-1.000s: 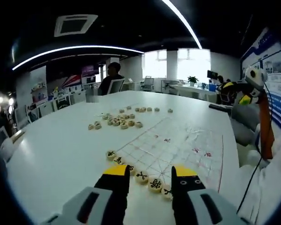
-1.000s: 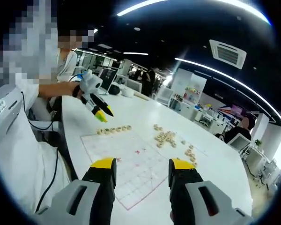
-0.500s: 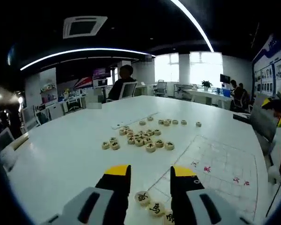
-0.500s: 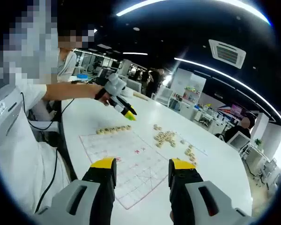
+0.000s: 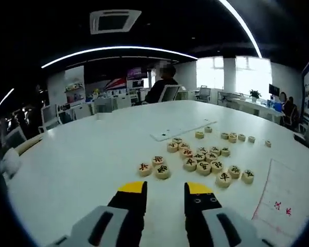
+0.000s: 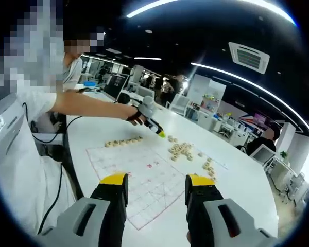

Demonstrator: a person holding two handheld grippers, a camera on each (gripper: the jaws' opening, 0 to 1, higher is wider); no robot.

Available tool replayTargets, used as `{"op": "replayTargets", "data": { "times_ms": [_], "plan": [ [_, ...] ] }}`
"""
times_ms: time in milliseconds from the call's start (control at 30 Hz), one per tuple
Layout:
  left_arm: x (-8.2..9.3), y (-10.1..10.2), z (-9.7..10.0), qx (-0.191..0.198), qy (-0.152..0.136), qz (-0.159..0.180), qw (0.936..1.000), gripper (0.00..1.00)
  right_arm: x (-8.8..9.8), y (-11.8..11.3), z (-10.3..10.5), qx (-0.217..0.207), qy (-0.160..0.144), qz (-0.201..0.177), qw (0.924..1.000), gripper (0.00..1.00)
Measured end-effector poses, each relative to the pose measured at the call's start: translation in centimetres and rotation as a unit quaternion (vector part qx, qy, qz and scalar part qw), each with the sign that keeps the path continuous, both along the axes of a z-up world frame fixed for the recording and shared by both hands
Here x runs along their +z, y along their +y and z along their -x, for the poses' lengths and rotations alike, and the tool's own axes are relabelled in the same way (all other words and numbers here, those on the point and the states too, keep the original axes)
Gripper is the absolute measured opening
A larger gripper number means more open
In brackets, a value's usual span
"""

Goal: Pick up the chess pieces one by one and place each piece onto its starting position on the chessboard, setting the pieces on their correct points until all the chess pieces are arranged in the starting layout

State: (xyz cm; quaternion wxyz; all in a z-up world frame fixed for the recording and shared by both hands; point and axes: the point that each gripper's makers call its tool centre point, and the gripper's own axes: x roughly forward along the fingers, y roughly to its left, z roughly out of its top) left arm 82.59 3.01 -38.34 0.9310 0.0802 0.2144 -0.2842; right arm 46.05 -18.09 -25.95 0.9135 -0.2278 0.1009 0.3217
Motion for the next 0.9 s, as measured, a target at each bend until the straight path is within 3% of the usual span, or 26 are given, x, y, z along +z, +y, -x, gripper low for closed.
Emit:
{"op": "replayTargets", "data": {
  "times_ms": [300,533,600,667,900],
  "plan": [
    [-2.2,-1.3,-2.4,0.023,0.018,0.011,0.9995,0.34,0.0,-0.2,-0.1,-0.002,0.0,-0.003,1.0,0.45],
    [-2.2,-2.1,-3.5,0.043,0.013,0.029,0.9986,0.37,-0.4,-0.3,-0.3,-0.002,0.005,-0.001,1.0,0.45],
    [-2.2,-2.1,-3.4,0.046,0.014,0.028,0.9984,0.34,-0.4,-0.3,-0.3,-0.002,0.005,-0.001,1.0,0.45],
    [-2.1,-2.0,-3.2,0.048,0.013,0.026,0.9984,0.21,-0.4,-0.3,-0.3,-0.002,0.004,-0.001,1.0,0.45],
    [-1.7,-1.1,-1.5,0.043,0.014,0.016,0.9989,0.2,-0.4,-0.5,-0.2,-0.002,0.004,0.0,1.0,0.45]
  ]
}}
